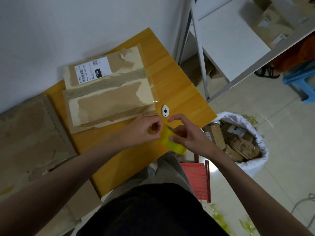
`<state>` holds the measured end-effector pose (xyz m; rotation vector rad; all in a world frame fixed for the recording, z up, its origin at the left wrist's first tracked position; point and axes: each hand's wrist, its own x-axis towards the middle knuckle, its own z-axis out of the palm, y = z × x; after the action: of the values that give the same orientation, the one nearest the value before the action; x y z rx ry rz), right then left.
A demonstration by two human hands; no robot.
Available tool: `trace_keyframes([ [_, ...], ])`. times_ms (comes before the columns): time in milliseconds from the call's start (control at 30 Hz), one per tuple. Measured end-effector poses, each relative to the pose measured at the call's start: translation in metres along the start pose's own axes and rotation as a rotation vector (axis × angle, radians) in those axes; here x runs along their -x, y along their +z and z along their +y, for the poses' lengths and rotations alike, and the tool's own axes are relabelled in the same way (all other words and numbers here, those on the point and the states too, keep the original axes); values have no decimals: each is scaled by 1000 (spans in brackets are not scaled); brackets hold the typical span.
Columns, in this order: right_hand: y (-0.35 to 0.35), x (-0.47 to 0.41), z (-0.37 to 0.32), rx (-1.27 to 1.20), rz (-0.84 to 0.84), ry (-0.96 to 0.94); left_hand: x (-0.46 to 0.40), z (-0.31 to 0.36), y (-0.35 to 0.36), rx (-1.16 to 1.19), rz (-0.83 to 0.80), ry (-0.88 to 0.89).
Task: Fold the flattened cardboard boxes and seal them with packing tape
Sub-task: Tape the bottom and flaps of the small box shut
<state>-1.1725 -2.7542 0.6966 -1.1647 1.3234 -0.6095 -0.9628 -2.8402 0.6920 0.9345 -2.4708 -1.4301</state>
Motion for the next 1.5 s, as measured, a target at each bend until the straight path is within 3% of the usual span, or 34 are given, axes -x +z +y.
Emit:
trace_keyframes([
  [200,-7,2,-1,3,-29,-26,-6,0,-1,210,40,-176],
  [600,7,-14,12,284,24,-30,-1,10,2,225,-83,-169],
  [967,16,-10,25,173,33,-54,-11,1,-12,318,-141,-343],
  [1200,25,-7,33,137,-4,-72,-18,-12,-3,187,-203,-384],
  [1500,39,-27,61,134,-23,-51,-6,-23,15,-171,-43,-505],
])
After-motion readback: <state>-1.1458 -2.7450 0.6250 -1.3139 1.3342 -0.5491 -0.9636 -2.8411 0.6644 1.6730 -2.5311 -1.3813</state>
